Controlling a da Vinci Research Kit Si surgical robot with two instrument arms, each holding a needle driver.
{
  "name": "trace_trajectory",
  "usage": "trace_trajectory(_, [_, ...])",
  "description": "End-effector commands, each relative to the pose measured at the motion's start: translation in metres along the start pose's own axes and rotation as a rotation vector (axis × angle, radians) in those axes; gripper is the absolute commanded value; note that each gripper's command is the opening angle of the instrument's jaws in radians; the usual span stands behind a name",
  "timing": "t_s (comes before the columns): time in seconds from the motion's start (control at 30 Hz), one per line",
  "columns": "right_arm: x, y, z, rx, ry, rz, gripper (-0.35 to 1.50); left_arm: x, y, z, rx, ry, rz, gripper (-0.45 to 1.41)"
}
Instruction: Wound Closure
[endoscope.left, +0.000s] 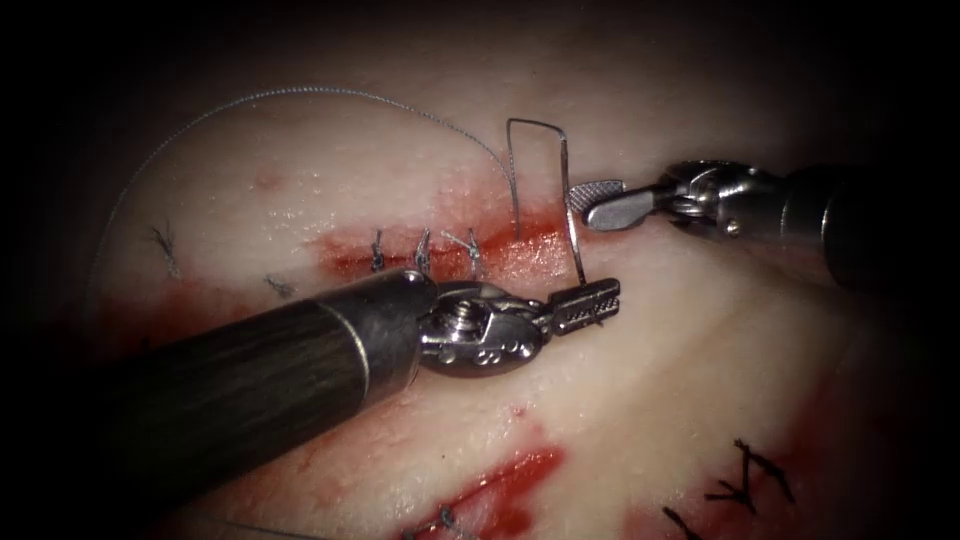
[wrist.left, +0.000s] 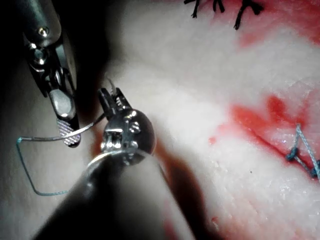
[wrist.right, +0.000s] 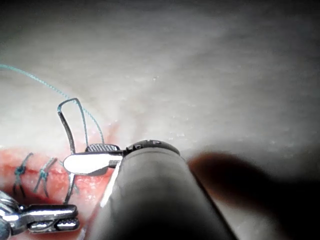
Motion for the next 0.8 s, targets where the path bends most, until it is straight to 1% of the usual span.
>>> trace_trajectory(0.03, [0.0006,0.0005,0.0010,0.001,0.001,-0.003,1.30,-0.0003,-0.0004,0.0007,0.002,0.000,0.002,-0.30])
trace_trajectory(0.1, [0.0006,0.0004,0.0010,0.001,0.001,-0.002,1.30,-0.0003,-0.0003,0.0007,-0.009,-0.003,0.004,-0.33])
trace_trajectory(0.37, [0.0005,0.0001,0.0015,-0.013,0.000,-0.022,1.28,-0.0002,0.0006,0.0015,-0.042,-0.014,0.016,-0.33])
trace_trajectory(0.4, [0.0005,0.0001,0.0016,-0.016,0.000,-0.028,1.28,-0.0001,0.0008,0.0016,-0.047,-0.015,0.018,-0.30])
trace_trajectory(0.6, [0.0005,0.0001,0.0018,-0.031,-0.011,-0.057,1.26,-0.0001,0.0008,0.0016,-0.052,-0.016,0.018,-0.25])
trace_trajectory(0.67, [0.0004,0.0001,0.0019,-0.033,-0.013,-0.062,1.23,-0.0001,0.0008,0.0016,-0.052,-0.016,0.018,-0.25])
trace_trajectory(0.8, [0.0004,0.0001,0.0019,-0.044,-0.023,-0.085,1.09,-0.0001,0.0008,0.0016,-0.055,-0.017,0.019,-0.25])
